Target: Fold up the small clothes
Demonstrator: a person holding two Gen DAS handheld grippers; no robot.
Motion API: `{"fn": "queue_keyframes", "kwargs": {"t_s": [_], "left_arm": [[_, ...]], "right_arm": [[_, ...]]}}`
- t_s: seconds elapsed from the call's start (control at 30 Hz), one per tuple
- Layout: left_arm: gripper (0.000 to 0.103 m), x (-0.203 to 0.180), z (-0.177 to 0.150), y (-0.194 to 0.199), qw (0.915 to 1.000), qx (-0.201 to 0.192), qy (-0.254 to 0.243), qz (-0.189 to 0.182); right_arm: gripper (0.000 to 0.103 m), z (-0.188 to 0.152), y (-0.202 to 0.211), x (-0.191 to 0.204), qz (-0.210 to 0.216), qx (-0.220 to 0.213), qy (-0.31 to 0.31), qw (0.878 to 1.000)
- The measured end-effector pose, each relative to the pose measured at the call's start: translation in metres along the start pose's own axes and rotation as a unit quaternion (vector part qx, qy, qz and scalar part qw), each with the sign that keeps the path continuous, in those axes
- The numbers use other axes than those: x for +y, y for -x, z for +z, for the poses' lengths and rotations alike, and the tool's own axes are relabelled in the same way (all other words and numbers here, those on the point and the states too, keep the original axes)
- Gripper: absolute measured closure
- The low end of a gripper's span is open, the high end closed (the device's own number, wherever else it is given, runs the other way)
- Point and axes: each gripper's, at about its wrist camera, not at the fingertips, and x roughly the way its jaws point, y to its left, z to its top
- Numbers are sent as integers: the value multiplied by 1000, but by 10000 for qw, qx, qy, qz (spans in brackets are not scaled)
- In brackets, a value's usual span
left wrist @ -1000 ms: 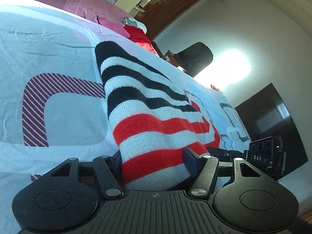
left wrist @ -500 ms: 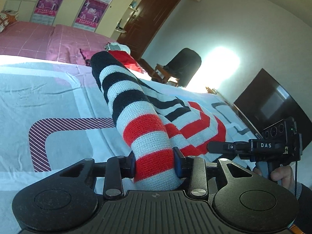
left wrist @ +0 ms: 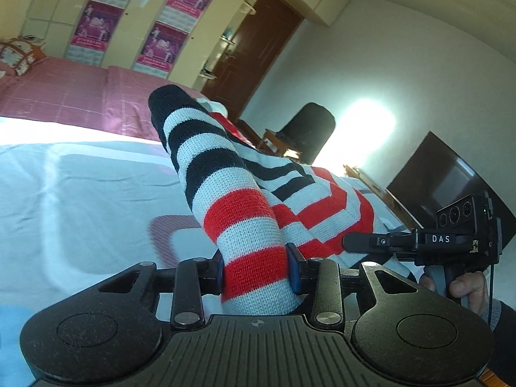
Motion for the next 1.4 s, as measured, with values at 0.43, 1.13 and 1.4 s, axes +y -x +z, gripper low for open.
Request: {"fn": "queue_keyframes", "kwargs": {"t_s": [0.43, 1.13, 1.4], "left_arm": [[67, 148, -33, 133, 9922, -104, 826, 924], [39, 171, -45, 119, 9723, -518, 298, 2259], [40, 161, -63, 104, 9632, 42, -34, 2689]], "right_arm": [[67, -32, -166, 97, 887, 901, -125, 9919], [66, -28, -206, 174, -204, 682, 1414, 9874], [71, -63, -235, 167, -913, 1182, 1739, 9734]]}}
